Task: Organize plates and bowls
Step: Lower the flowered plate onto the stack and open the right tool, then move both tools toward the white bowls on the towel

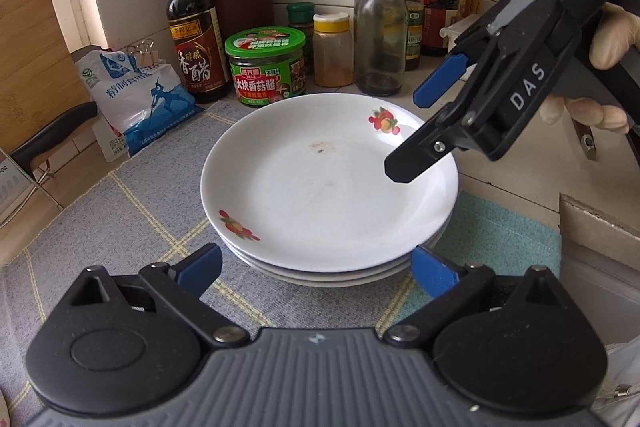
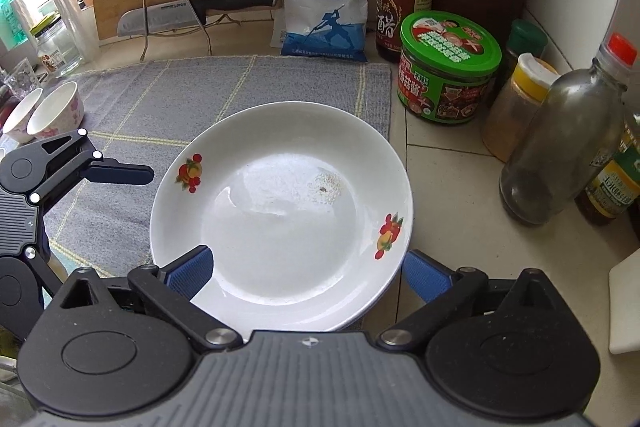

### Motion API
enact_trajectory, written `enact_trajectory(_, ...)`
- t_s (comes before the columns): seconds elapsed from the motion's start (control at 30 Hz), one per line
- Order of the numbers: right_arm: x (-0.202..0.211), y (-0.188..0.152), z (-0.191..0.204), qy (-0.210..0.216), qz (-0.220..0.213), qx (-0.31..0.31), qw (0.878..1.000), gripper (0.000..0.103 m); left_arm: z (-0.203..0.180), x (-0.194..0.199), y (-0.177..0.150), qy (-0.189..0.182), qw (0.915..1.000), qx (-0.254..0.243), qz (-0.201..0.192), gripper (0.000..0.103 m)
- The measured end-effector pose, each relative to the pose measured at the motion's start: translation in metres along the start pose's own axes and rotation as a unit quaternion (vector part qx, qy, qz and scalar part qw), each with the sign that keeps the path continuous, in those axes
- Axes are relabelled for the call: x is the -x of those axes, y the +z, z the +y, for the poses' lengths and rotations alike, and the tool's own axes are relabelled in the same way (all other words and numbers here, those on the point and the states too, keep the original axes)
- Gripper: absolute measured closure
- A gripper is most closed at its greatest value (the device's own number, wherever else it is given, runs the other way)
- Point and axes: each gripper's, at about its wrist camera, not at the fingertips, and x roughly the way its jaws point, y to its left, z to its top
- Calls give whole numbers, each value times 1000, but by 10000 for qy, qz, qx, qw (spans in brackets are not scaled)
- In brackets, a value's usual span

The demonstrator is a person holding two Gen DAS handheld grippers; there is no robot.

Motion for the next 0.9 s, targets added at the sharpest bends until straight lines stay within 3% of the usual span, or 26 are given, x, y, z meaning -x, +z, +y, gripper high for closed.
enact_trajectory(0.33, 21, -4, 24, -506, -845, 623, 9932, 0, 11, 37, -1, 656, 9946, 730, -337, 1)
enact_trajectory(0.7, 20, -9, 54, -118, -1379, 856, 9867, 0, 19, 82, -17, 1763, 9689, 1693, -391, 1)
enact_trajectory(0.9, 18, -14, 73, 65, -1431, 808, 9864, 0, 23, 102, -36, 1881, 9622, 1906, -497, 1)
